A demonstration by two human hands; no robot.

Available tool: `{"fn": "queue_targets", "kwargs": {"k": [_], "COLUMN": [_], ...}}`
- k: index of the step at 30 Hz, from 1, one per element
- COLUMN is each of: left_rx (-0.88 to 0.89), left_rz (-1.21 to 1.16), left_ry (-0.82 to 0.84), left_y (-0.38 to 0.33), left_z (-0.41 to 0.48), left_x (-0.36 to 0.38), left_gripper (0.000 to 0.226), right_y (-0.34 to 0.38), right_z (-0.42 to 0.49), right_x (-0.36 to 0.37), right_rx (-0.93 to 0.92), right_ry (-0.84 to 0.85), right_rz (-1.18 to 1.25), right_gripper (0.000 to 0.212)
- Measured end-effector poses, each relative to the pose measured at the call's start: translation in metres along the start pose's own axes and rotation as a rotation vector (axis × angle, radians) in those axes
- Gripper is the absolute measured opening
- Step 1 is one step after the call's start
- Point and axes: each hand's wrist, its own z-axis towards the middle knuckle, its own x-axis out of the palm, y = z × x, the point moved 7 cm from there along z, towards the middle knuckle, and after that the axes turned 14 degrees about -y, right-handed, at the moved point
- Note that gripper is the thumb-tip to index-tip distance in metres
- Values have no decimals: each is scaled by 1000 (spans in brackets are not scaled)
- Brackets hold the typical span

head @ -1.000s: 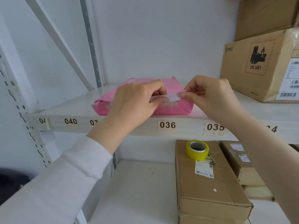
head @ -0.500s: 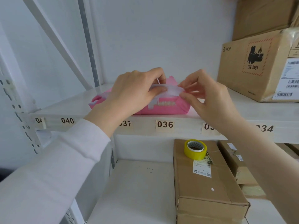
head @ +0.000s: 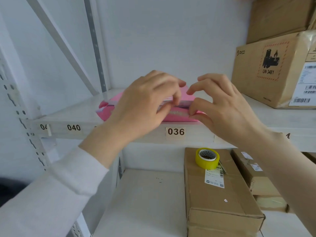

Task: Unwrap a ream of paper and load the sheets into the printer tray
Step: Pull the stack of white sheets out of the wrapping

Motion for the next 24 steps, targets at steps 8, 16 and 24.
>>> {"fn": "queue_targets", "kwargs": {"k": [8,16,24], "left_rx": [-81,5,-29], "left_rz": [209,163,131], "left_ry": [-25,-36,-20], "left_y": [18,-8,-3], "left_z": [-32,-18,-17], "left_x": [7,20,27], "left_gripper": [13,22,13], "right_y": [-3,-3,-1], "right_z": [-10,-12,-21], "right_x": [-2,-4,-17], "right_rx": [61,69,6], "right_ry": [4,-17,-75], "right_rz": [69,60,-57], "right_gripper": [19,39,7]}}
